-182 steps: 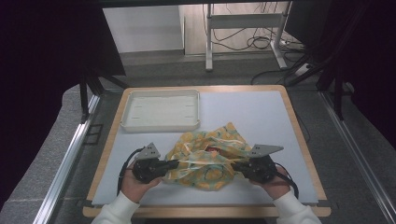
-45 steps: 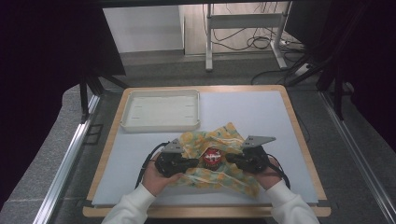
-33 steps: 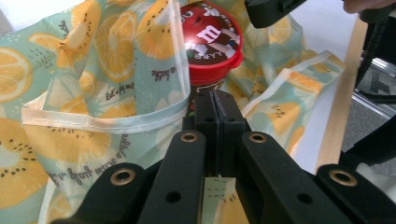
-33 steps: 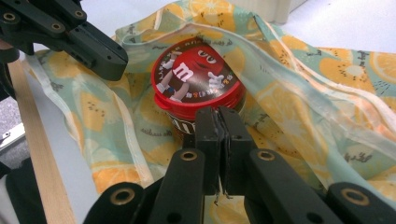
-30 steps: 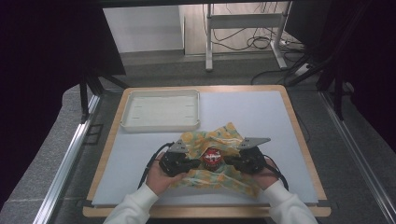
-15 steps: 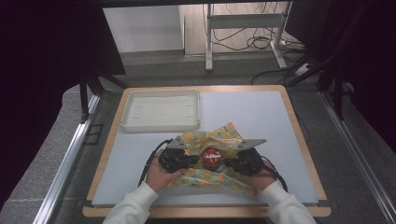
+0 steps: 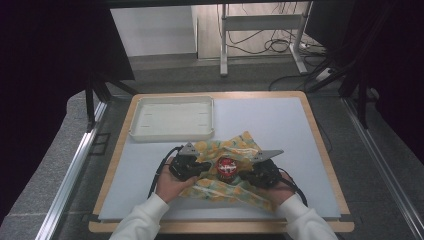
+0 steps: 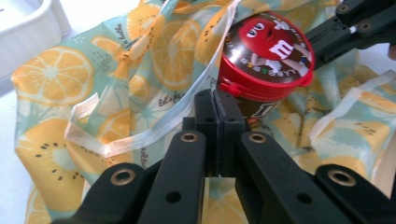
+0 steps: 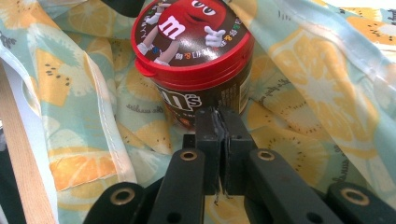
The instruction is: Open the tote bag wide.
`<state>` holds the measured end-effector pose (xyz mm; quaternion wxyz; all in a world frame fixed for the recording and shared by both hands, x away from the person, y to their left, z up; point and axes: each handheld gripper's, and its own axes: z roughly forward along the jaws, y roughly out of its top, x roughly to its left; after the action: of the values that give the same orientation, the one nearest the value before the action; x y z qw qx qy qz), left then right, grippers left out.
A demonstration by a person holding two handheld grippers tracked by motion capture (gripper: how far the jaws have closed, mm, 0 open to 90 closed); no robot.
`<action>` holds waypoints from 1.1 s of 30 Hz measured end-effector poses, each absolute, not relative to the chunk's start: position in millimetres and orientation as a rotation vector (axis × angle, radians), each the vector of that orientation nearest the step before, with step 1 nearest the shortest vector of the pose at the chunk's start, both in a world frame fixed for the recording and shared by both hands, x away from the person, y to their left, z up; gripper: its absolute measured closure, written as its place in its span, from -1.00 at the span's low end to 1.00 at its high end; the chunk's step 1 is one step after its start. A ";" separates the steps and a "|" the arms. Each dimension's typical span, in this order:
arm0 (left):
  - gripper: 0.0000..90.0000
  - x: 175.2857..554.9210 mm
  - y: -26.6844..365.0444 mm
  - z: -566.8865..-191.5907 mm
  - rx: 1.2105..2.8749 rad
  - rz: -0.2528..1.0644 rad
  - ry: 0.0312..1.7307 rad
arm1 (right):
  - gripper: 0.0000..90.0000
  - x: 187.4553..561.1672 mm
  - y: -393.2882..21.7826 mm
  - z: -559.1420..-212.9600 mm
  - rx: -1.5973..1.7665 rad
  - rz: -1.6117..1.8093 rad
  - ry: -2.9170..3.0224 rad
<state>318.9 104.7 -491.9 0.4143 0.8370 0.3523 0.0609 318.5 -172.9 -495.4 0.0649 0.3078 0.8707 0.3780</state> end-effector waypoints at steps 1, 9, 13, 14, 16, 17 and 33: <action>1.00 319.6 104.6 -492.5 2.105 0.154 0.888 | 0.93 318.6 -172.8 -495.6 0.927 1.140 2.628; 1.00 322.6 103.0 -496.4 2.127 0.157 0.890 | 0.93 318.6 -171.5 -497.4 0.921 1.127 2.639; 1.00 323.6 101.9 -498.0 2.131 0.153 0.890 | 0.93 318.7 -170.8 -498.8 0.923 1.118 2.644; 1.00 323.6 101.9 -498.0 2.131 0.153 0.890 | 0.93 318.7 -170.8 -498.8 0.923 1.118 2.644; 1.00 324.7 101.1 -498.9 2.131 0.153 0.893 | 0.93 318.7 -170.3 -499.3 0.924 1.115 2.648; 1.00 325.3 100.8 -499.4 2.129 0.154 0.895 | 0.93 318.7 -170.0 -499.6 0.923 1.113 2.650; 1.00 342.9 93.4 -506.3 2.140 0.189 0.919 | 0.93 315.6 -169.5 -506.2 0.915 1.068 2.685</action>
<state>342.9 93.4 -506.3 0.3915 0.8427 0.3619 0.0745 315.6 -169.5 -506.2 0.0554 0.3014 0.8844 0.3519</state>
